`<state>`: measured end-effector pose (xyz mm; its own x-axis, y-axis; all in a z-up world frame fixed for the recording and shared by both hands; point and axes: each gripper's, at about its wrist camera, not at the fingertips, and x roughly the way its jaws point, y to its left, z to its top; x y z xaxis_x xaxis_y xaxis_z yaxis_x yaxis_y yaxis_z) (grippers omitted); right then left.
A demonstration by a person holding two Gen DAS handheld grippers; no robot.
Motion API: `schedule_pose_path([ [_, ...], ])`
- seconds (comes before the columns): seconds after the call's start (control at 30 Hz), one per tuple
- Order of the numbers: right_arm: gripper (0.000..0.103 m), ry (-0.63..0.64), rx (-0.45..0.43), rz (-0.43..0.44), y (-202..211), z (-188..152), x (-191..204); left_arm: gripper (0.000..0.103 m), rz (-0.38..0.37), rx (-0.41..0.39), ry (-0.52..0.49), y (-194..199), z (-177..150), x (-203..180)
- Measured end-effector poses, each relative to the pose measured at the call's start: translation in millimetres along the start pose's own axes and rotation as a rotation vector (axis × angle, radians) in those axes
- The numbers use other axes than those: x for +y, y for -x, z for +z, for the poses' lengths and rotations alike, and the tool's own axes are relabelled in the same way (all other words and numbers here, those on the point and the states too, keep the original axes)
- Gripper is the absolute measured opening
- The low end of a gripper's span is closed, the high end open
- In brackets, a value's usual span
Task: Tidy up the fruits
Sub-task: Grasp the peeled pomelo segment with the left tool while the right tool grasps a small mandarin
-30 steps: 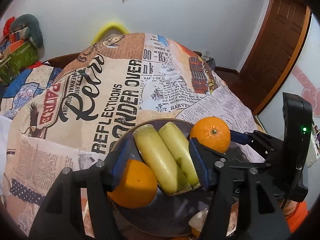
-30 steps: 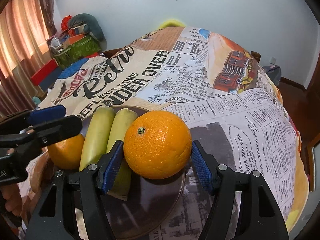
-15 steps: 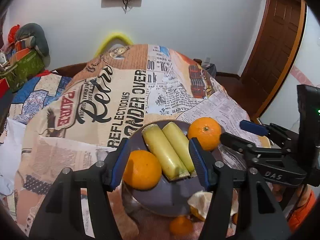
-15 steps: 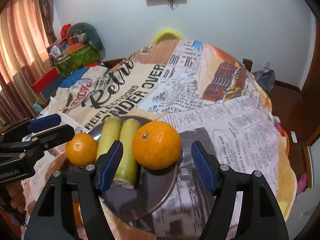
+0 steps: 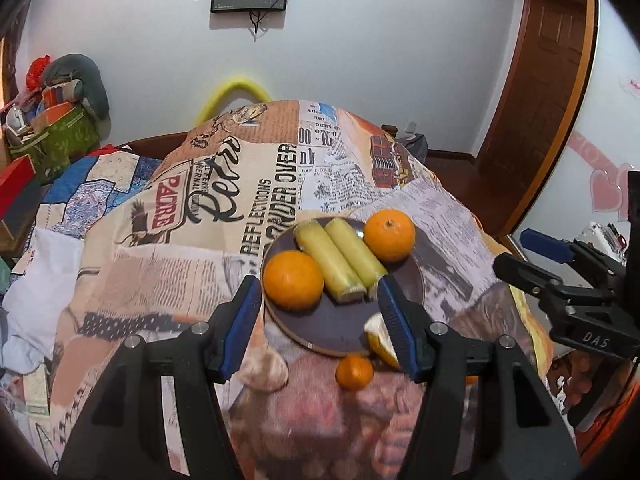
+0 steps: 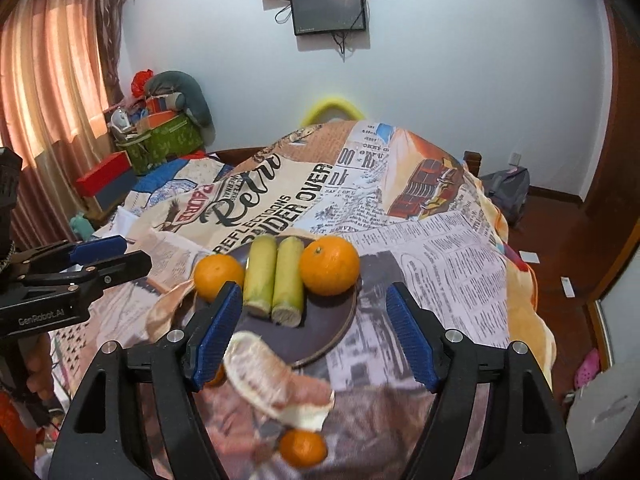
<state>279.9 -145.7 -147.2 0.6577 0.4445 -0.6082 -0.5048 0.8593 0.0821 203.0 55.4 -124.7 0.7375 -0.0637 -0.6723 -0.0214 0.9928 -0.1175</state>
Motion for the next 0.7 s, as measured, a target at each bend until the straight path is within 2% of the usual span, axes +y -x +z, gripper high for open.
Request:
schedule_pose_path([
  [0.33,0.072,-0.027,0.047,-0.024,4.4,-40.3,4.3,0.06,0.038,0.032,0.001,10.7,-36.5,9.3],
  [0.7,0.072,-0.092,0.184,-0.038,-24.5,-87.5,1.4,0.06,0.051,0.168,0.082,-32.6,-68.3,43.5],
])
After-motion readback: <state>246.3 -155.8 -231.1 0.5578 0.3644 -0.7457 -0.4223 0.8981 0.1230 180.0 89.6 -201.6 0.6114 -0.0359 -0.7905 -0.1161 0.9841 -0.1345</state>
